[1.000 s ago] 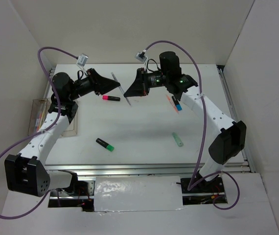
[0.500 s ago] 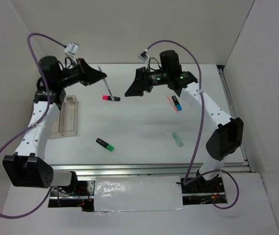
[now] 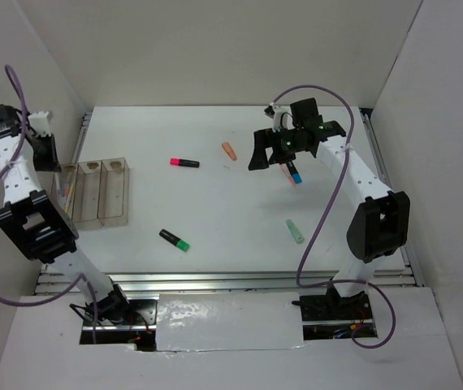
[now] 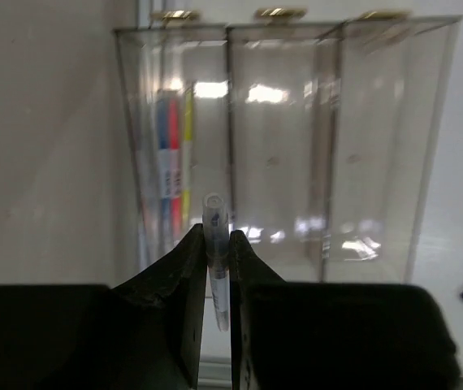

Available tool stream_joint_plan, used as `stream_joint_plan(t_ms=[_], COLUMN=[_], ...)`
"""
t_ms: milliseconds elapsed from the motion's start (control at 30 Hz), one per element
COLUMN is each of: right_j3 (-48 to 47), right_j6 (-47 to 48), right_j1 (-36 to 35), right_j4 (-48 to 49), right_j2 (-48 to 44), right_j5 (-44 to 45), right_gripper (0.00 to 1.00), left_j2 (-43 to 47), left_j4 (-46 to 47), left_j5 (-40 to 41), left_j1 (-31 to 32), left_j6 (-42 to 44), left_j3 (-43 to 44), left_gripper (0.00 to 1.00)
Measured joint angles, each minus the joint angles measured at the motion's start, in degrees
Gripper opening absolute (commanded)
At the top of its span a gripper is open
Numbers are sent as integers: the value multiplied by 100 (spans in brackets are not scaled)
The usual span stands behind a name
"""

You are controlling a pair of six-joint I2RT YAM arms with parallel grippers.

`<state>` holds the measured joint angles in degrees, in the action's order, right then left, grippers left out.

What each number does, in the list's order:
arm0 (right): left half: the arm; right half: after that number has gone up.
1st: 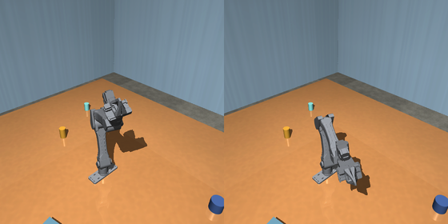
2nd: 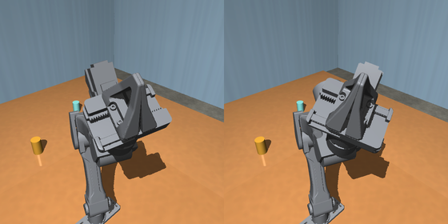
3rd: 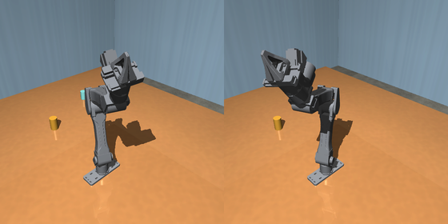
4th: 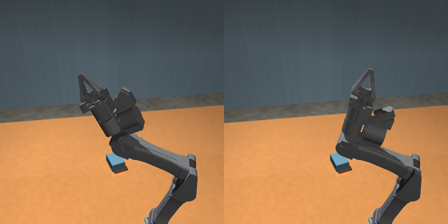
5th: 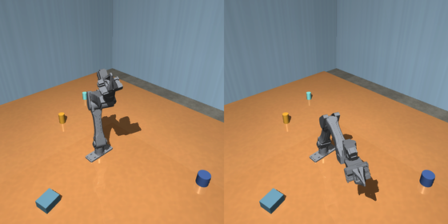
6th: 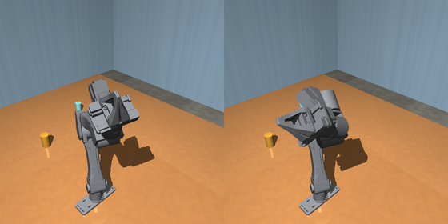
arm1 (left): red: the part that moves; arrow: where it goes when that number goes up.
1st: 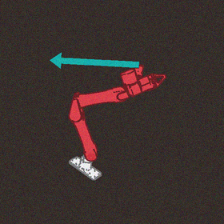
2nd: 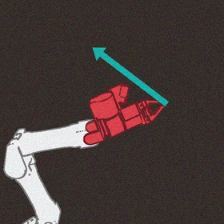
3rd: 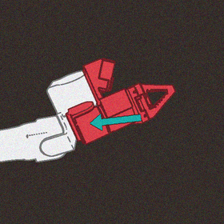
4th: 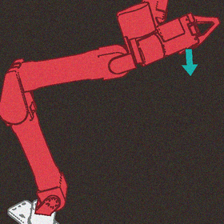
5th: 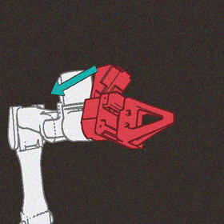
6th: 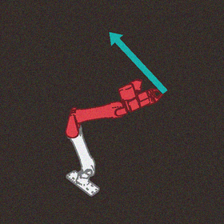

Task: Sort the stationery into containers
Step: Place the pen in the storage box, then pick up the pen from the center of the board.

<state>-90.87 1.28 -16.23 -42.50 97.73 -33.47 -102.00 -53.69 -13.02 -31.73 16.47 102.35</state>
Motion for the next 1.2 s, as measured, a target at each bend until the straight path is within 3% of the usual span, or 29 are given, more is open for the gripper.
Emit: stream_joint_plan(t_ms=[133,400,800,833,867,900,1033,1167,1200], right_j3=[55,57,164,166,166,170,175,173,170], right_j6=[114,243,365,396,426,468,643,914,970], right_j1=[184,337,337,337,337,337,337,337,337], right_j4=[-50,-52,-127,-140,-149,-166,-223,-326,-352], right_j2=[-4,-11,26,33,37,42,160,492,590], right_j5=[175,894,2441,2551,2651,2767,3217,3550,3580], right_gripper=[100,100,100,100,100,100,99,77,66], left_j2=[-605,-868,-1563,-1569,-1569,-1567,-1045,389,748], left_j4=[-332,-319,-334,-382,-455,-529,-529,-155,-35], left_j5=[444,632,680,643,597,518,328,431,450], left_j1=[-435,-321,-208,-190,-168,-136,391,1843,2310], left_j6=[422,608,557,549,573,557,450,396,367], left_j3=[284,302,872,1021,1213,1458,2100,1836,1738], left_gripper=[6,14,69,89,99,99,99,99,99])
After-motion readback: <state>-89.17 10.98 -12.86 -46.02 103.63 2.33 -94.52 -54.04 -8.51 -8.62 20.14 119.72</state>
